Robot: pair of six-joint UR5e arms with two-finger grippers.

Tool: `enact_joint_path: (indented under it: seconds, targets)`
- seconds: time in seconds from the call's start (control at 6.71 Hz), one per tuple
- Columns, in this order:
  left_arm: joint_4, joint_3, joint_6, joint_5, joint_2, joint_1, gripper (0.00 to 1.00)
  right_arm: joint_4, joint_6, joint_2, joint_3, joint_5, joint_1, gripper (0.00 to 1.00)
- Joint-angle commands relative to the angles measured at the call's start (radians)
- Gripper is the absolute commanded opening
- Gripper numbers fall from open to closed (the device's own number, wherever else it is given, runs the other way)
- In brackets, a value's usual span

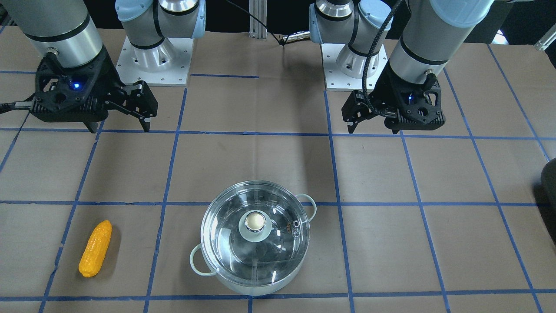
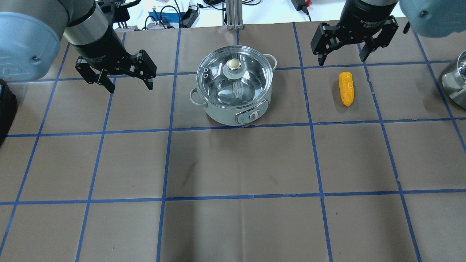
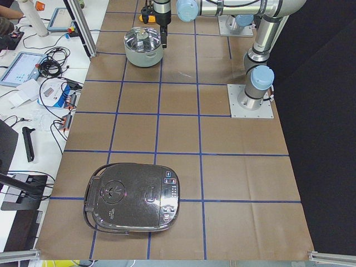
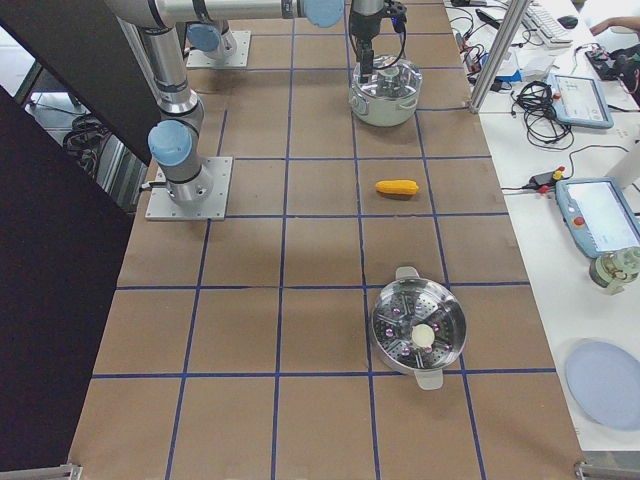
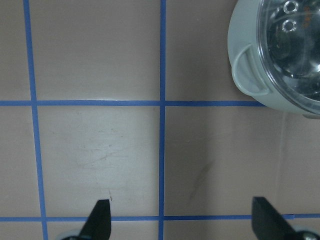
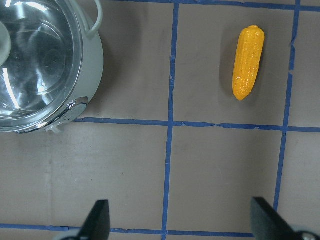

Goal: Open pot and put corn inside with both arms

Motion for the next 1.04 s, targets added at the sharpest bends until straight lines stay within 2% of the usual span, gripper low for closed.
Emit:
enact_joint_path:
  seconds: [0.0, 0.3, 0.45, 0.6, 0.74, 0.89]
  targets:
    - [0.000, -0.002, 0.000, -0.005, -0.002, 0.000, 1.00, 0.001, 0.000, 0.000, 0.000, 0.000, 0.000, 1.00]
    - [0.008, -0.001, -0.005, -0.003, -0.023, -0.003, 1.00, 0.007, -0.009, 0.002, -0.001, -0.003, -0.011, 1.00]
    - [0.017, 0.024, -0.014, -0.002, -0.037, -0.006, 1.00, 0.007, -0.011, 0.006, -0.001, -0.011, -0.015, 1.00]
    - [0.023, 0.089, -0.046, -0.020, -0.078, -0.016, 1.00, 0.001, -0.014, 0.014, -0.001, -0.018, -0.015, 1.00]
    - [0.025, 0.169, -0.072, -0.015, -0.165, -0.081, 1.00, -0.016, -0.015, 0.058, 0.003, -0.018, -0.020, 1.00]
    - [0.079, 0.236, -0.191, -0.018, -0.266, -0.164, 1.00, -0.122, -0.017, 0.099, 0.012, -0.020, -0.049, 1.00]
